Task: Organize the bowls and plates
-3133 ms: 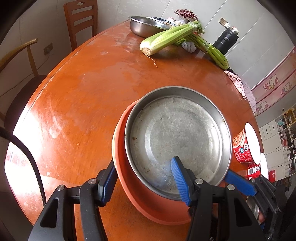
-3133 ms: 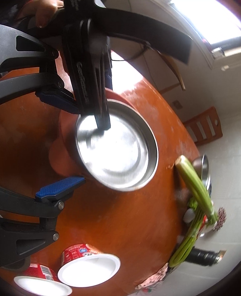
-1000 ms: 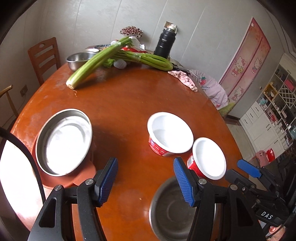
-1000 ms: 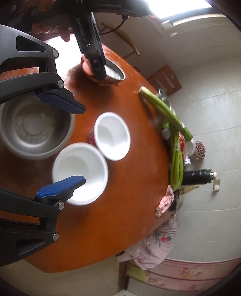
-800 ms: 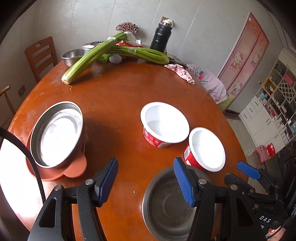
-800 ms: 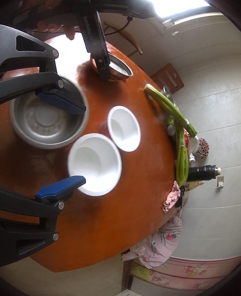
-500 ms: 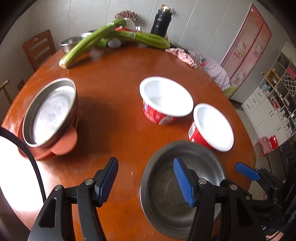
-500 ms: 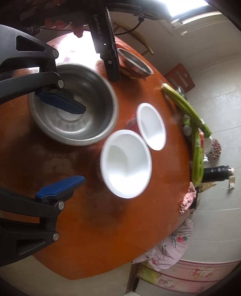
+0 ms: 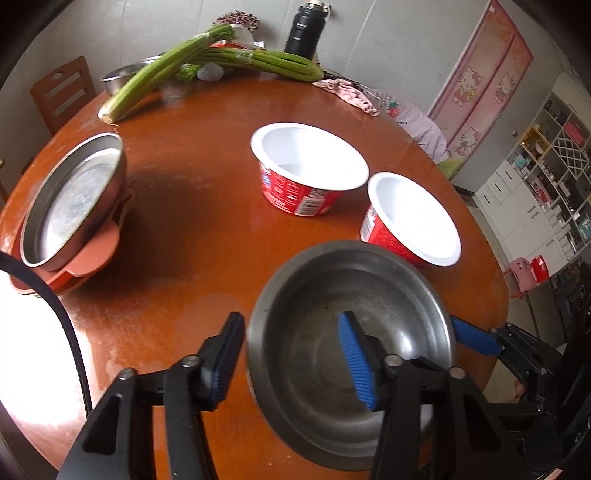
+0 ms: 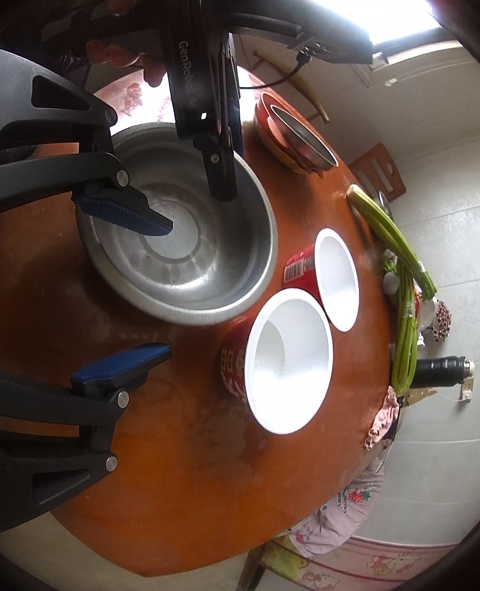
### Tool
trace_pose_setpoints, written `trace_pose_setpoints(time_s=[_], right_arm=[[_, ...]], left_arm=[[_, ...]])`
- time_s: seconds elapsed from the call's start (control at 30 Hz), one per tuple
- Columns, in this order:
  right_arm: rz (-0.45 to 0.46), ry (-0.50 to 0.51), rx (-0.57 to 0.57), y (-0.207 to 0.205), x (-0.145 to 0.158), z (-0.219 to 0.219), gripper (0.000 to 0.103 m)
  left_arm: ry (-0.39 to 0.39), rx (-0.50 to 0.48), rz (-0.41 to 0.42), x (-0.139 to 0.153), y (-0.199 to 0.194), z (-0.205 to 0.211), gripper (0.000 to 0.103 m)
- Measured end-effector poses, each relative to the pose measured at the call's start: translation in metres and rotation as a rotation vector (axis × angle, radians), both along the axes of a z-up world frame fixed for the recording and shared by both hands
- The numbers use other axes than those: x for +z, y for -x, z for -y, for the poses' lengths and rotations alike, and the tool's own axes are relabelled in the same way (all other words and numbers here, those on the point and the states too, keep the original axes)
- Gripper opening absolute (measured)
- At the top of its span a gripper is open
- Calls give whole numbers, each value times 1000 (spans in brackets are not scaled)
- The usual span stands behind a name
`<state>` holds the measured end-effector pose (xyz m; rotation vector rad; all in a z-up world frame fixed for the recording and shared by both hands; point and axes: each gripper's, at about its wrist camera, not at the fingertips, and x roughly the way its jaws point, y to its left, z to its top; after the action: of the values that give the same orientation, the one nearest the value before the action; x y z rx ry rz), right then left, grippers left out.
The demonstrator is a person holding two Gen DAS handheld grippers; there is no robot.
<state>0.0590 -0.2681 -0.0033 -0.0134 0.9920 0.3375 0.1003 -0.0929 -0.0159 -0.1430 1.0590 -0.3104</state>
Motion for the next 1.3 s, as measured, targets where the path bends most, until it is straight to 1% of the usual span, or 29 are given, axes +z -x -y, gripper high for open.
trace_pose_setpoints(time_s=[0.13, 0.37, 0.77, 1.0, 1.3], right_arm=[[-1, 3, 22, 0, -1, -7, 60], [-3, 23, 31, -1, 0, -13, 60], [44, 27, 92, -4, 18, -43, 60], [39, 30, 121, -9, 15, -61, 61], [11, 40, 116, -19, 5, -71, 61]], left_arm=[[14, 0, -8, -3, -1, 1, 47], [17, -4, -5, -2, 1, -1, 47], [21, 58, 37, 13, 12, -35, 47], [15, 84, 35, 10, 11, -51, 47], [15, 87, 19, 1, 6, -55, 47]])
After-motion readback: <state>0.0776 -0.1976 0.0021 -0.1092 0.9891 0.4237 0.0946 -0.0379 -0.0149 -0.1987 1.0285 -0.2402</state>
